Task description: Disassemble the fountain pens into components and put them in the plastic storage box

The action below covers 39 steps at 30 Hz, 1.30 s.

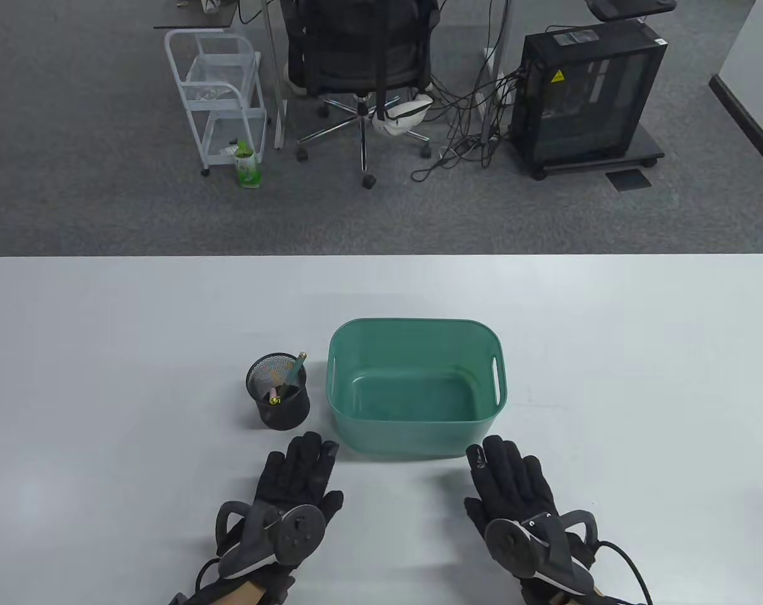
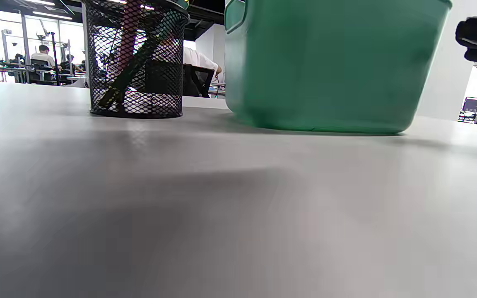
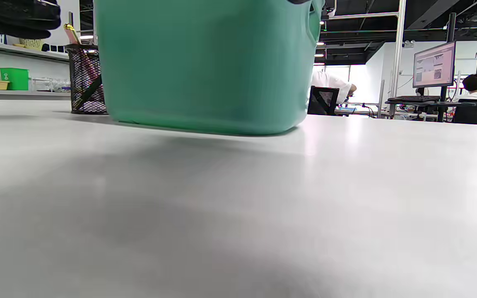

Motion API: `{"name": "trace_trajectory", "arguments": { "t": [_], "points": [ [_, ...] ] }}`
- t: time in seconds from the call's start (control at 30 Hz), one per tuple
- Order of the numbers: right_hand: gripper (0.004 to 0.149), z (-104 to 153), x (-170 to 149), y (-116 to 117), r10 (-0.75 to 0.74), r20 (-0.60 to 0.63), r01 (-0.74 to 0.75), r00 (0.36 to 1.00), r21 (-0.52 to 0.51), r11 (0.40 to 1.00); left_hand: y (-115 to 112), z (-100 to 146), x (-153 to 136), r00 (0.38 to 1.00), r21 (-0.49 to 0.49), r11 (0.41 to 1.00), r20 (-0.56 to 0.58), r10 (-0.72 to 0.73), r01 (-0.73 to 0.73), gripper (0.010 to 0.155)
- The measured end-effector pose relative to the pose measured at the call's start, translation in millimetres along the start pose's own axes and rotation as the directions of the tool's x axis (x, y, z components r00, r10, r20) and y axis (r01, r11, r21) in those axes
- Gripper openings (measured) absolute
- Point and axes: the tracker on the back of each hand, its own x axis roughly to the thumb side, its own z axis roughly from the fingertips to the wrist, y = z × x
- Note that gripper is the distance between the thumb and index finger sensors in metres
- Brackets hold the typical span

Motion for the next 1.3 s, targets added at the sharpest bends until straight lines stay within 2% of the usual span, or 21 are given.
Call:
{"name": "trace_trajectory", "arguments": {
  "t": [1.3],
  "points": [
    [0.070,2.0,0.2,-1.0,-0.021,-0.002,0.021,1.000,0.016,1.000,-1.2,1.7,5.1,0.999,0.015,0.999,0.031,-0.030,0.030,0.070]
  ]
}}
